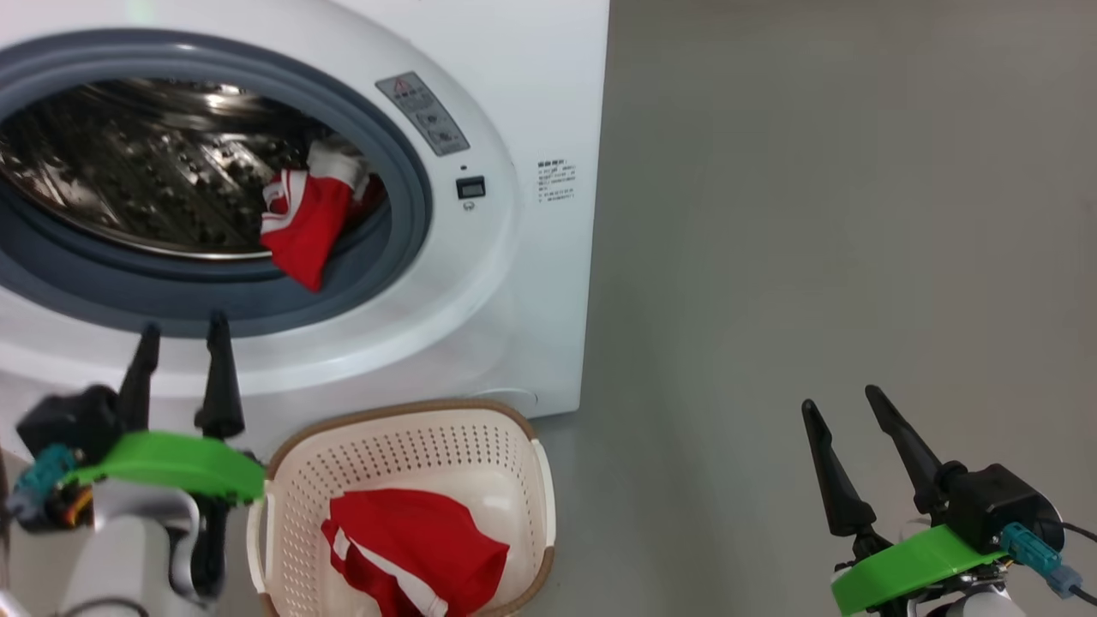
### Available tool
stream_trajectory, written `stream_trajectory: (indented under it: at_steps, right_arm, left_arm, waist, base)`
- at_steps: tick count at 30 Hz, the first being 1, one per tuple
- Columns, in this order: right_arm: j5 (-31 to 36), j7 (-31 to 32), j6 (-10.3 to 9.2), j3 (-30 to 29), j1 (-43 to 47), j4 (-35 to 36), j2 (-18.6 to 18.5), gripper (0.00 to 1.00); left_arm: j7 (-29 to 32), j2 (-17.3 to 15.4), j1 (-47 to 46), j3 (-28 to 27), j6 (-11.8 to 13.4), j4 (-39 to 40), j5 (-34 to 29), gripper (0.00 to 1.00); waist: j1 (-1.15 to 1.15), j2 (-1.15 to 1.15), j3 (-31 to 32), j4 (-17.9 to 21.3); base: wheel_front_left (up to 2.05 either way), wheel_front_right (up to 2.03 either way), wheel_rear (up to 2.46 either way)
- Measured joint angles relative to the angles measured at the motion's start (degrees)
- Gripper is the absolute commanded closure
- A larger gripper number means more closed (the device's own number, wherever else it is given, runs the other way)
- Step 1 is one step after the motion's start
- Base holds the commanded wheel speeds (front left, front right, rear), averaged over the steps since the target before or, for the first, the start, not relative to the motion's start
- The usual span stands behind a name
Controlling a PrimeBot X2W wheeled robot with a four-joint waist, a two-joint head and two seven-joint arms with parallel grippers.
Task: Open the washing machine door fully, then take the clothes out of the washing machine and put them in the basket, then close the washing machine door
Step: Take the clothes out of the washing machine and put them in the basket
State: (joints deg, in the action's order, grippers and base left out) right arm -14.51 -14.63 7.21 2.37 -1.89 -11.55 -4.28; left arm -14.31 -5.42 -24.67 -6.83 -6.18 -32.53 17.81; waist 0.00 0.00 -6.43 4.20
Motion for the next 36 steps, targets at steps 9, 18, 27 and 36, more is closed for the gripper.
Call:
stream_trajectory:
  at_steps: [9,18,27,36]
  right_arm:
    - [0.10,0.00,0.00,0.36,-2.82,0.31,-0.16,0.00]
    - [1.01,0.00,0.00,0.62,-5.73,0.71,-0.56,0.00]
    - [1.08,0.00,0.00,1.41,-7.87,0.98,-0.34,0.00]
    - [1.07,0.00,0.00,0.40,-9.22,1.25,0.15,0.00]
  left_arm:
    - [-0.01,-1.58,-12.01,0.48,-0.73,-8.99,1.44,0.00]
    - [-0.18,-2.25,-24.72,0.93,-0.88,-18.71,1.51,0.00]
    - [0.44,-2.74,-35.14,1.29,-0.89,-28.37,2.19,0.00]
    - [4.50,-2.45,-43.56,2.00,-0.91,-35.52,4.32,0.00]
  waist:
    - [0.00,0.00,-5.61,0.00]
    - [0.00,0.00,-11.55,0.23]
    - [0.00,0.00,-16.18,1.03]
    - [0.00,0.00,-19.53,1.62]
  base:
    - [0.00,0.00,0.00]
    - [0.00,0.00,0.00]
    - [0.00,0.00,0.00]
    - [0.00,0.00,0.00]
